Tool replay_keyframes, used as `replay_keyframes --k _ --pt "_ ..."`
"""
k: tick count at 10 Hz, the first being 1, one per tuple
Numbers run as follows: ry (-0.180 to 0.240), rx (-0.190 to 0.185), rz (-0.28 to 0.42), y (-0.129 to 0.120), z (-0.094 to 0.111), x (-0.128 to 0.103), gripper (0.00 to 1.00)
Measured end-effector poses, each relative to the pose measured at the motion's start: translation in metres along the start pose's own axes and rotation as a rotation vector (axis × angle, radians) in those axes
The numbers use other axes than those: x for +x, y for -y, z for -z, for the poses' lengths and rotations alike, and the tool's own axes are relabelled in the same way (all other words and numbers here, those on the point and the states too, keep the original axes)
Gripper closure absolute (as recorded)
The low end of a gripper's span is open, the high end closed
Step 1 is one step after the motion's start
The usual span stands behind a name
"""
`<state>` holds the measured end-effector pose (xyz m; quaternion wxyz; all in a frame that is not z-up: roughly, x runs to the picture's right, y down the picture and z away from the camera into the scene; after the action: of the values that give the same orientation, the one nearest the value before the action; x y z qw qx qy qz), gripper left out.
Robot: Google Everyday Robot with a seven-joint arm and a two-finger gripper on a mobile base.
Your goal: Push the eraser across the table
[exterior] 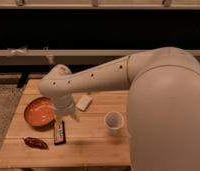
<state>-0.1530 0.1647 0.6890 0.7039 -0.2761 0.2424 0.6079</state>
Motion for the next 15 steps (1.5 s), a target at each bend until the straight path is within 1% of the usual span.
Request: replay_keyframes --k 1,2,3,4,5,6,7,11,12,15 --pt "-0.003 0.009 0.013 -0.008 -0.011 0.014 0.45" --pt "-0.006 0.018 0.027 -0.016 -0.022 0.028 0.57" --pt "-0.010 0.019 0.035 -0.021 -0.031 0.040 0.66" --pt "-0.007 0.018 0.042 -0.024 -0.041 0.049 0.78" --pt "-0.009 0.009 0.050 -0.028 -0.046 0.057 0.88" --pt "-0.013 0.003 0.053 -0.029 -0.052 0.061 0.96" --pt "-0.017 -0.001 0.052 -0.027 -0.060 0.061 1.00" --pt "-0.043 -0.023 0.084 -0.047 -0.099 0.074 1.00" --pt "-0.047 -0.031 0.084 -0.049 -0.106 0.075 1.00" --pt "-0.055 -0.051 0.094 -0.057 -0.119 0.077 1.00"
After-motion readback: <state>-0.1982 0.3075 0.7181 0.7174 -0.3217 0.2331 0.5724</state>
